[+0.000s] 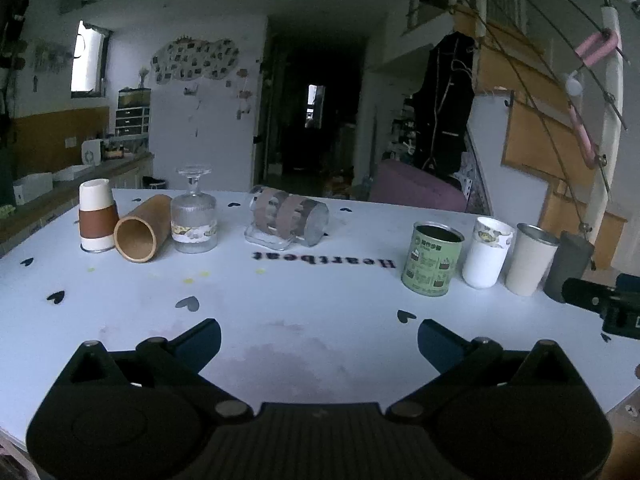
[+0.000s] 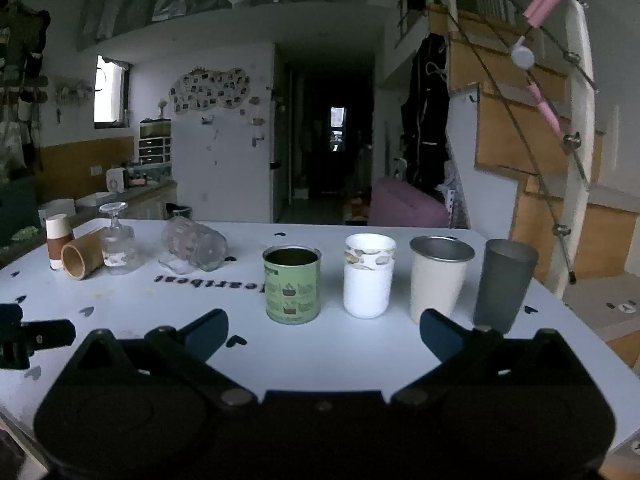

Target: Flip cup upright

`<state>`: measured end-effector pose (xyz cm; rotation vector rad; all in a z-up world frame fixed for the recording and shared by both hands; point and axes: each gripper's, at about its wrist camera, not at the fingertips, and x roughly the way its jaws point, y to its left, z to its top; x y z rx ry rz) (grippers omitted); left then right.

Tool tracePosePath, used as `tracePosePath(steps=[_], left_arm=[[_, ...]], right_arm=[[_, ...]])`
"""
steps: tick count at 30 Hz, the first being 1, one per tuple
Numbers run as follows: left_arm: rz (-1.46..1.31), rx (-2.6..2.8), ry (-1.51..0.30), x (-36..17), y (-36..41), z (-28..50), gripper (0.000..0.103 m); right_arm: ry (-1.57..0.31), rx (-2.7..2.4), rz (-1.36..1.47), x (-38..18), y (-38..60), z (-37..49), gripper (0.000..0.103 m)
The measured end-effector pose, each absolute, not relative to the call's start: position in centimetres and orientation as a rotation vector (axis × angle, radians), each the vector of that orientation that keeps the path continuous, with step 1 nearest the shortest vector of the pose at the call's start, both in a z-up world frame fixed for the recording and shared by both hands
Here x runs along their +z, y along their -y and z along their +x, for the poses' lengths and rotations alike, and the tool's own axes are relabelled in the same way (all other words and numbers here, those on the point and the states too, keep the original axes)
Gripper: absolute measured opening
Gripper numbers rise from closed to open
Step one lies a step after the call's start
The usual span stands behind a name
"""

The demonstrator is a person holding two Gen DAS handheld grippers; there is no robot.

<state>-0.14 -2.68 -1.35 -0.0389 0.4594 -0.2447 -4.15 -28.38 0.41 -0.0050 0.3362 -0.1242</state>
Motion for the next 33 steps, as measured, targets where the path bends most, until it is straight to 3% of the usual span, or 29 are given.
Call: tracePosePath(steps=[33], left_arm=[[-0.005, -0.205, -0.463, -1.7, 2.6, -0.7, 0.103]], right_arm=[[-0.371, -0.169, 0.02, -1.0, 29.2, -4.9, 0.103]])
